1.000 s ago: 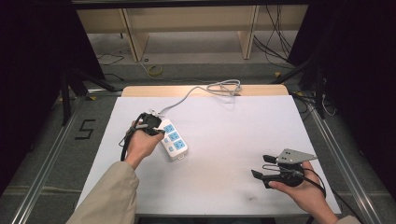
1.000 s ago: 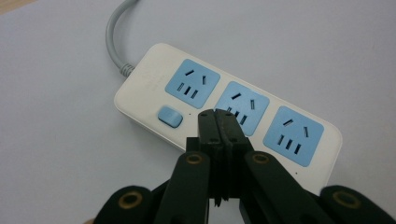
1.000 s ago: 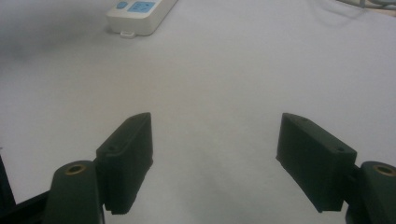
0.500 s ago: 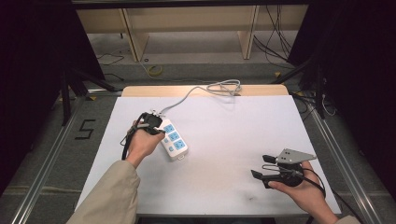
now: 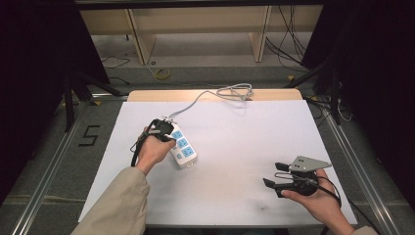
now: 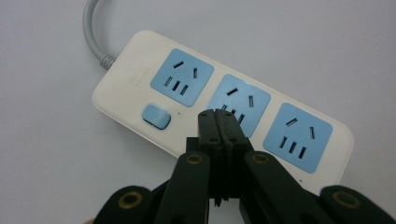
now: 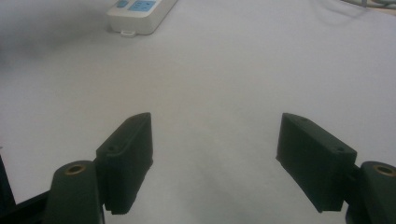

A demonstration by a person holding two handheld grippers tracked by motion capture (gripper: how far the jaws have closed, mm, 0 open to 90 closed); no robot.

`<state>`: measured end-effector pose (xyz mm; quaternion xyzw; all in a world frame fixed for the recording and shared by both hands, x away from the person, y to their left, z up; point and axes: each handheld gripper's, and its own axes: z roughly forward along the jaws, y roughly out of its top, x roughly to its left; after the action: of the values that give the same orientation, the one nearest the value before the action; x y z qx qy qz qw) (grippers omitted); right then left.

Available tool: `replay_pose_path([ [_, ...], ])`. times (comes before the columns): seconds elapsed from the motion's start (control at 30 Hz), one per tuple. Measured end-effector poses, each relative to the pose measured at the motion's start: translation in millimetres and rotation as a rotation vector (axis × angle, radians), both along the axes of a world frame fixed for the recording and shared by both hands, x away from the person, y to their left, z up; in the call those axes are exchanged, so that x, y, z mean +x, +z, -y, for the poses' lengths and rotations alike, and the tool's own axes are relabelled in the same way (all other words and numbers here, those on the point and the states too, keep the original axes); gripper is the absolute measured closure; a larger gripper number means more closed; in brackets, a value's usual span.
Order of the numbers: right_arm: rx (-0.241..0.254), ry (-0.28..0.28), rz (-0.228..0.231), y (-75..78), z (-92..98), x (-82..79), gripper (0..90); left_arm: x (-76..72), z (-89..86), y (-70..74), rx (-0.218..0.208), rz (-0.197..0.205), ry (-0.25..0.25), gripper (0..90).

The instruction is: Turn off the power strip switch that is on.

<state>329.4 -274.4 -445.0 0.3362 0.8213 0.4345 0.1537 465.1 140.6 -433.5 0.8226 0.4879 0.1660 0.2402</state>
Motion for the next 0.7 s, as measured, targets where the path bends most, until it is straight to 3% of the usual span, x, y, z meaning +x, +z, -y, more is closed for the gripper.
replay_pose_path([
  [0.7, 0.0, 0.001, 0.0, -0.1, 0.3, -0.1, 27.3, 5.0, 3.4, -9.9, 0.039, -0.036, -0.006, 90.0],
])
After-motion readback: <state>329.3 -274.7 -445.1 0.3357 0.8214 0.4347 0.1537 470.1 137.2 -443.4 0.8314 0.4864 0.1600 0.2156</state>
